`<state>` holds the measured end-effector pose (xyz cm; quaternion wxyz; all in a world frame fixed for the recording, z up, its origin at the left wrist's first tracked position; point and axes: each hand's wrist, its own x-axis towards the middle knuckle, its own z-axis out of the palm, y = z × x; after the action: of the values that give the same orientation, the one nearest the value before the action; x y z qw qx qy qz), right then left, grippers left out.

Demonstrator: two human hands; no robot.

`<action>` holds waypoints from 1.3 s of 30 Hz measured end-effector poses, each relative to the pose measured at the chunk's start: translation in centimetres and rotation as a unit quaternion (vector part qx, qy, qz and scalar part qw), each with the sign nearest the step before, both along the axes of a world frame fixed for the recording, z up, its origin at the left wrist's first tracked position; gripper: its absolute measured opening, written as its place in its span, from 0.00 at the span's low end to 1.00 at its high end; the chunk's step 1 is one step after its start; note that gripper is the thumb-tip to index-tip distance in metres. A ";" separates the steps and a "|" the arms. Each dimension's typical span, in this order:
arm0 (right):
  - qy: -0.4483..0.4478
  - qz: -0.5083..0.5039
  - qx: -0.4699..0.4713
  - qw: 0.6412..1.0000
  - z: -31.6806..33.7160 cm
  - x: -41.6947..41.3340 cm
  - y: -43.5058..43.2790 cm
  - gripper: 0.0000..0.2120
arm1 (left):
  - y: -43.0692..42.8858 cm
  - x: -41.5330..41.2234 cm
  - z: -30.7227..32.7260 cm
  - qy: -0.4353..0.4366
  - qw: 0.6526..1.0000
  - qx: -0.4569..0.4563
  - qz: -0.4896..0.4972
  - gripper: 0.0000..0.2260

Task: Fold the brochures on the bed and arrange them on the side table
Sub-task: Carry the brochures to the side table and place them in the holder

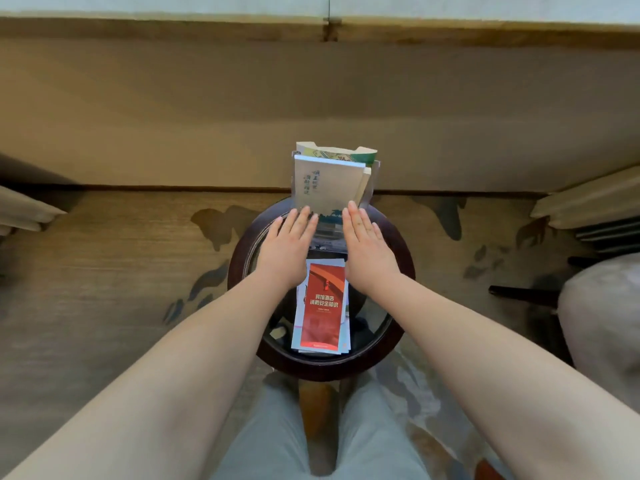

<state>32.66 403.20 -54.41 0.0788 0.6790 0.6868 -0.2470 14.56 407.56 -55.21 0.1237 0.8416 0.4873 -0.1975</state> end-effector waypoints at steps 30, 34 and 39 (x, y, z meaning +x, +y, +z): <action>0.174 -0.452 -0.196 0.853 -14.2 -2.8 -6.4 0.19 | -8.5 1.3 -14.0 -0.139 0.696 -0.332 0.621 0.31; 0.209 -0.398 -0.164 0.878 -13.3 -2.6 -6.6 0.15 | -8.7 1.6 -13.3 -0.169 0.730 -0.271 0.605 0.27; 0.201 -0.318 -0.113 0.920 -12.4 -2.4 -6.9 0.20 | -8.9 0.6 -13.1 -0.237 0.825 -0.175 0.482 0.44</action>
<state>30.25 396.29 -66.81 -0.0674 0.7843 0.4041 -0.4659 15.17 398.68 -68.32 0.4600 0.4846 0.7439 0.0114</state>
